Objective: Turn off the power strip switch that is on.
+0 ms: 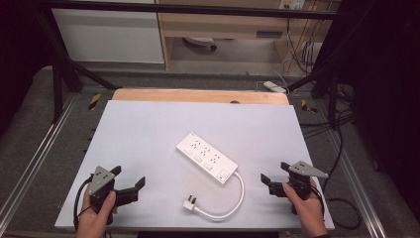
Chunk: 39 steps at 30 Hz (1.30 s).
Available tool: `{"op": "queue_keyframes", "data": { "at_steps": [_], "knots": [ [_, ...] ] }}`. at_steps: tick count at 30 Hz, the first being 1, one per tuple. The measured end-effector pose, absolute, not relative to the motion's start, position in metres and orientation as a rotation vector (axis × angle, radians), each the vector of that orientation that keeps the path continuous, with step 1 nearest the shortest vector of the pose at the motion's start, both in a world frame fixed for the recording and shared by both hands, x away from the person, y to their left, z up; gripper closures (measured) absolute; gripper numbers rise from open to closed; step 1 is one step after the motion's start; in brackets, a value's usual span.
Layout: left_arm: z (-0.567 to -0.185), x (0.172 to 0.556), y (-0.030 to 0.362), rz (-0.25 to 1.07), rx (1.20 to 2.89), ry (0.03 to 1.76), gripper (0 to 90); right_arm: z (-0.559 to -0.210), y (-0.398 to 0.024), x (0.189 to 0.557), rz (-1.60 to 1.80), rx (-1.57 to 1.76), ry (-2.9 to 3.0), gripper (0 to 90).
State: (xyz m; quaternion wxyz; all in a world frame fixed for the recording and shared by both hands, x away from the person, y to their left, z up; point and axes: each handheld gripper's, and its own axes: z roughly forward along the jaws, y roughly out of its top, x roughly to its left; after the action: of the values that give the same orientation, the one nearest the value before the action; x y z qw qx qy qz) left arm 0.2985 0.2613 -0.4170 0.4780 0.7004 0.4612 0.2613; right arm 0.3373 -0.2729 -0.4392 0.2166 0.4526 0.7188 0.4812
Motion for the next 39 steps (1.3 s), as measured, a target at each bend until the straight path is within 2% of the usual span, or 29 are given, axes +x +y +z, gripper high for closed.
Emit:
{"op": "queue_keyframes", "data": {
  "at_steps": [21, 39],
  "knots": [
    [-0.416, 0.298, 0.262, 0.628, 1.7, 1.122, 6.2, -0.434, -0.282, 0.325, 1.361, 1.228, 1.952, 6.2],
    [-0.417, 0.298, 0.264, 0.602, 1.688, 1.139, 6.2, -0.423, -0.279, 0.324, 1.442, 1.234, 1.875, 2.8]
  ]
}}
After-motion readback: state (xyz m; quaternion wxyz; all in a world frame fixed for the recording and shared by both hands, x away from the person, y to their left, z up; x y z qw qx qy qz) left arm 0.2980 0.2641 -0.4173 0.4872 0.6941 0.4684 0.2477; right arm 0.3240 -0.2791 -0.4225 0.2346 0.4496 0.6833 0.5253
